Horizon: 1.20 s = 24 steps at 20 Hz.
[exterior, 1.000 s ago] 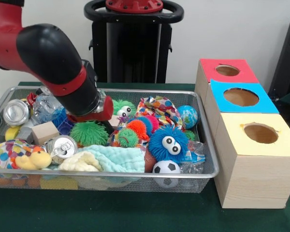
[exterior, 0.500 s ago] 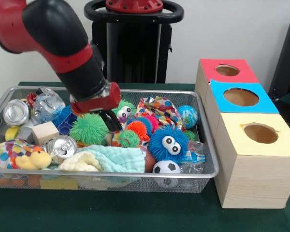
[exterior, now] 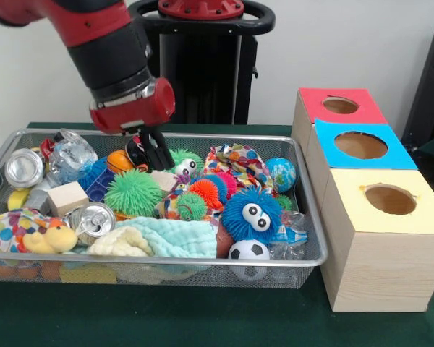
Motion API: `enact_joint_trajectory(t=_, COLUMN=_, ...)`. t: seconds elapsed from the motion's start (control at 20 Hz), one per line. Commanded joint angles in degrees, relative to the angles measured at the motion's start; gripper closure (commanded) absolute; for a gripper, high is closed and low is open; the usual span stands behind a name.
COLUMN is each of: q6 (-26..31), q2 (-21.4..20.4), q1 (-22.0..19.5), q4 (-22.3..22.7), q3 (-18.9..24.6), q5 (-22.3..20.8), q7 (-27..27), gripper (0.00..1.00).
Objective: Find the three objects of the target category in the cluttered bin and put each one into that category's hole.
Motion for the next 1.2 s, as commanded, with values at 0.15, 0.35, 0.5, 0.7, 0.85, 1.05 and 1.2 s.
enact_joint_trajectory(t=0.15, q6=1.99, q2=-6.4, q1=7.04, q4=3.21, q3=-0.14, q5=7.02, q7=17.58, gripper=1.0)
enact_joint_trajectory(t=0.35, q6=4.64, q2=-3.22, q1=12.2, q4=-0.76, q3=-8.81, q5=3.56, q7=16.96, gripper=1.0)
enact_joint_trajectory(t=0.5, q6=5.17, q2=2.58, q1=16.02, q4=-4.83, q3=-17.23, q5=-1.79, q7=15.5, gripper=1.0)
enact_joint_trajectory(t=0.7, q6=9.36, q2=5.24, q1=20.53, q4=-9.01, q3=-25.0, q5=-6.77, q7=13.23, gripper=1.0)
enact_joint_trajectory(t=0.85, q6=11.39, q2=6.23, q1=22.3, q4=-11.08, q3=-28.3, q5=-8.9, q7=12.42, gripper=1.0)
enact_joint_trajectory(t=1.05, q6=12.55, q2=8.87, q1=24.34, q4=-15.02, q3=-31.45, q5=-11.04, q7=12.3, gripper=1.0)
enact_joint_trajectory(t=1.2, q6=11.44, q2=9.63, q1=25.13, q4=-15.91, q3=-32.96, q5=-12.26, q7=12.01, gripper=1.0)
